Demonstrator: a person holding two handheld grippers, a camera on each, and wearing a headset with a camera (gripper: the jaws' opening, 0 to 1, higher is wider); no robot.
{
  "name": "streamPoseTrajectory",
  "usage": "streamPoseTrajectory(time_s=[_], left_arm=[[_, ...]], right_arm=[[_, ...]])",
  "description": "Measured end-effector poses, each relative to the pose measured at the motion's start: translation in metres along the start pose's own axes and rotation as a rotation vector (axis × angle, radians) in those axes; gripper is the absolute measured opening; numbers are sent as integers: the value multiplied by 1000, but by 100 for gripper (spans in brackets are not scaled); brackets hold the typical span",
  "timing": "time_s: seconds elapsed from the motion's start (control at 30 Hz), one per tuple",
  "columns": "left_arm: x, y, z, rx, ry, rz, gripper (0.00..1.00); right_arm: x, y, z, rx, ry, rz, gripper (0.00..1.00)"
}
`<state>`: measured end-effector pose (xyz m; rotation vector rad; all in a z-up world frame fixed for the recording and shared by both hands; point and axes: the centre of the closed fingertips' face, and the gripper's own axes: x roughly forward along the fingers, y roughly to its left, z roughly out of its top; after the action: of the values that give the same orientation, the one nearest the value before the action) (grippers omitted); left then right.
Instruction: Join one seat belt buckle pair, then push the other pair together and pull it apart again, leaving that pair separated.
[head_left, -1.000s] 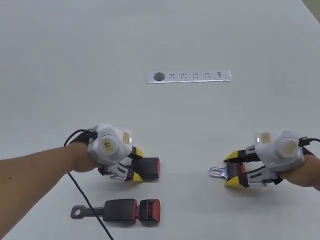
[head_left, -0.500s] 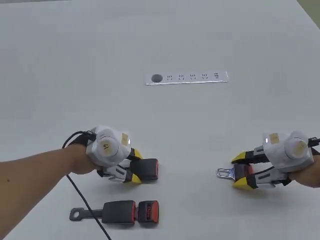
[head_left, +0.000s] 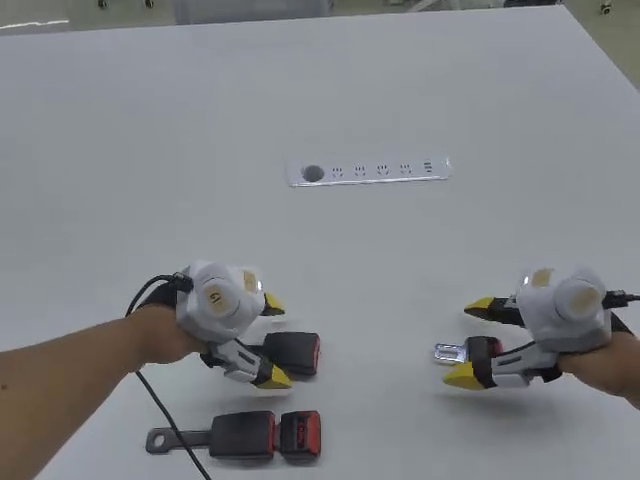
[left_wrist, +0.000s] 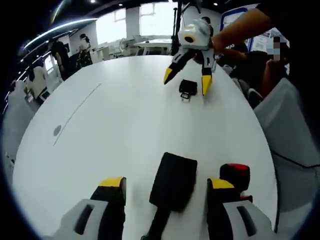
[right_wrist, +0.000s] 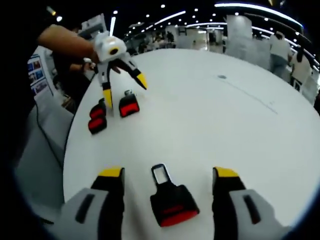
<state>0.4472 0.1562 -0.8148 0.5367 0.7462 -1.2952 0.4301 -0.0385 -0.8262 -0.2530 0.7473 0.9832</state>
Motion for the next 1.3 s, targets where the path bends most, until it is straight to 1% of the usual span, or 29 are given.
streamPoseTrajectory(time_s=[0.03,0.07,0.1,0.13,0.17,0.2,0.23,0.3,0.33,0.37,0.4,0.43,0.47,0.5,0.53,0.57,0.6,0.63,0.67,0.77,0.8,0.87,0.93,1.03,1.1,1.17,1.2,1.3], left_arm=[[-3,2,4,-34,-22,19,72],[-9,8,10,-62,-52,59,76],[-13,11,13,-89,-70,84,81],[-19,14,15,-142,-93,116,84],[-23,16,16,-178,-104,138,88],[-26,17,18,-192,-122,154,92],[-33,20,19,-210,-147,189,93],[-43,23,17,-266,-172,237,96],[-49,24,15,-310,-195,263,98],[-54,24,12,-345,-197,282,99],[-60,22,8,-396,-208,305,100],[-63,21,5,-413,-218,319,100],[-69,18,1,-421,-225,343,100],[-73,15,-2,-427,-230,361,100],[-78,10,-6,-440,-237,375,100],[-80,8,-7,-446,-240,378,100],[-85,3,-10,-468,-252,393,100],[-89,0,-12,-474,-261,403,100],[-94,-6,-14,-473,-266,414,100],[-103,-19,-22,-463,-259,433,100],[-107,-24,-24,-453,-257,437,100],[-113,-30,-25,-429,-258,440,100],[-119,-37,-24,-410,-276,435,100],[-125,-45,-19,-390,-320,425,100],[-127,-50,-19,-373,-331,420,100],[-129,-57,-22,-365,-337,408,100],[-130,-60,-24,-363,-336,405,100],[-135,-73,-29,-348,-347,394,100]], right_arm=[[-1,0,1,23,-12,-17,75],[-2,-1,4,41,-32,-39,77],[-4,-4,10,58,-68,-82,79],[-5,-5,13,70,-88,-106,82],[-7,-6,15,94,-113,-132,83],[-9,-6,16,96,-116,-152,83],[-12,-6,17,92,-121,-185,84],[-15,-3,20,102,-141,-214,86],[-18,-3,21,108,-150,-231,86],[-20,-3,22,110,-160,-251,86],[-23,-2,23,102,-167,-276,88],[-25,-1,24,101,-171,-291,89],[-27,1,24,95,-171,-311,90],[-29,3,24,88,-173,-318,91],[-31,6,25,81,-176,-328,92],[-32,8,25,76,-178,-335,92],[-33,10,25,71,-179,-337,93],[-34,13,25,67,-178,-344,93],[-35,15,25,62,-179,-347,94],[-38,25,27,39,-180,-352,95],[-39,28,28,37,-185,-350,95],[-40,35,30,26,-192,-349,95],[-42,45,32,-2,-181,-346,95],[-44,56,34,-32,-178,-355,95],[-48,65,35,-24,-180,-370,95],[-51,74,38,-20,-198,-387,96],[-51,79,37,-21,-198,-389,96],[-52,93,32,-17,-189,-399,96]])
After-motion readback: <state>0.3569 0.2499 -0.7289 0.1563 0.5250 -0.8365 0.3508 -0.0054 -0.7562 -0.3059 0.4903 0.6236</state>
